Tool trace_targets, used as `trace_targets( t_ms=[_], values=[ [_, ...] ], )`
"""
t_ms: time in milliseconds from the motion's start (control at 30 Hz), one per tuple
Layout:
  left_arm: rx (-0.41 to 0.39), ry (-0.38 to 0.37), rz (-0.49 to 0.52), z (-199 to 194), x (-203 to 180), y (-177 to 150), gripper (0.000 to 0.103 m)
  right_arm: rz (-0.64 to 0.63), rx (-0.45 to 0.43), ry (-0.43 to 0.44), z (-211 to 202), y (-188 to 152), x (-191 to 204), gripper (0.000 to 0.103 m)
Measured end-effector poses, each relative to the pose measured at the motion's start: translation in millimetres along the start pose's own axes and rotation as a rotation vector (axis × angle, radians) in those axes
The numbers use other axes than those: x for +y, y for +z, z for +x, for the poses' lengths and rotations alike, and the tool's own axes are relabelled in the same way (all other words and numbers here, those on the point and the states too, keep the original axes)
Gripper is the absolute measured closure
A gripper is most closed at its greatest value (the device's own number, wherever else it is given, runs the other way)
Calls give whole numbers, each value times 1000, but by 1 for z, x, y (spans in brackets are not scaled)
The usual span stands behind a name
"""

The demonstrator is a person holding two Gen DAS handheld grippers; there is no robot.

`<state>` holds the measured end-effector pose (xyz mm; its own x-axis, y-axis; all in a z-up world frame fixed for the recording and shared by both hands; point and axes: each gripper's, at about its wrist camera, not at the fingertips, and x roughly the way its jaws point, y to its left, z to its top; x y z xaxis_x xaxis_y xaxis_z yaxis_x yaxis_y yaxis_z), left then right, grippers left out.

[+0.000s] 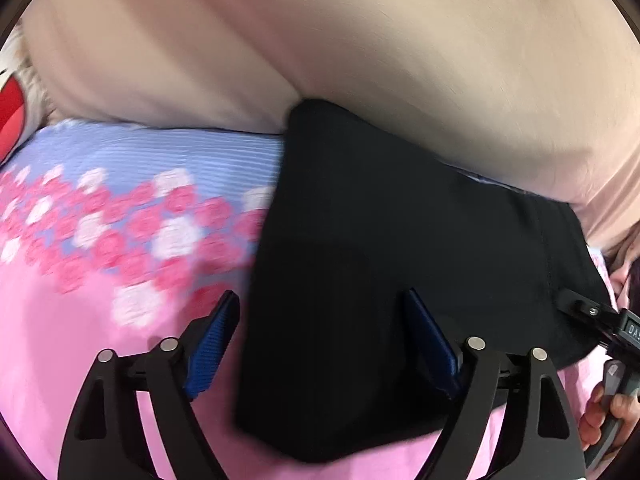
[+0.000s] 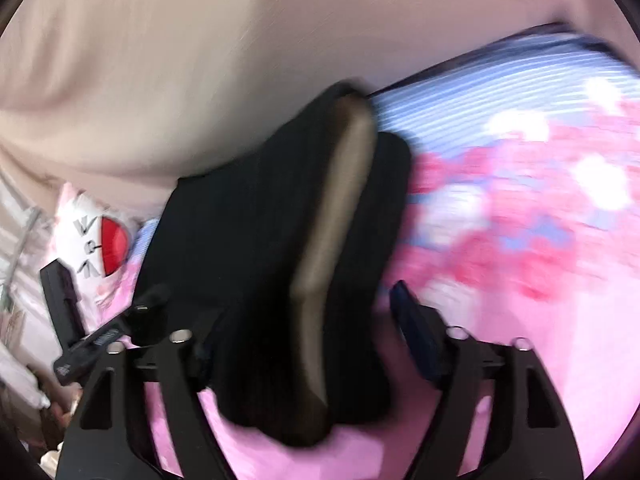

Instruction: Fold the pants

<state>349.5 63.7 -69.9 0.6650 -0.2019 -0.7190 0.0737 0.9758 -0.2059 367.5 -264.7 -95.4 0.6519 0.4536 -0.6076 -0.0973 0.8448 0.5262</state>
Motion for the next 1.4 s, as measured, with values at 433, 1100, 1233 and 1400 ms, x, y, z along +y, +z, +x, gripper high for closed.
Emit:
trace_targets(
  t_ms=[433, 1100, 1233, 1400],
  values=[
    [-244, 88, 51, -87, -37, 59, 17, -249, -246, -129, -80, 18, 86, 74],
    [-64, 157, 43, 18, -24, 41, 12, -133, -187, -268, -19, 29, 16, 98],
    [-182, 227, 124, -34, -40, 23, 9, -278, -191, -290, -42, 0, 57, 98],
    [-128, 287, 199, -27, -52, 1, 9, -256, -126, -312, -17, -14, 33, 101]
  ],
)
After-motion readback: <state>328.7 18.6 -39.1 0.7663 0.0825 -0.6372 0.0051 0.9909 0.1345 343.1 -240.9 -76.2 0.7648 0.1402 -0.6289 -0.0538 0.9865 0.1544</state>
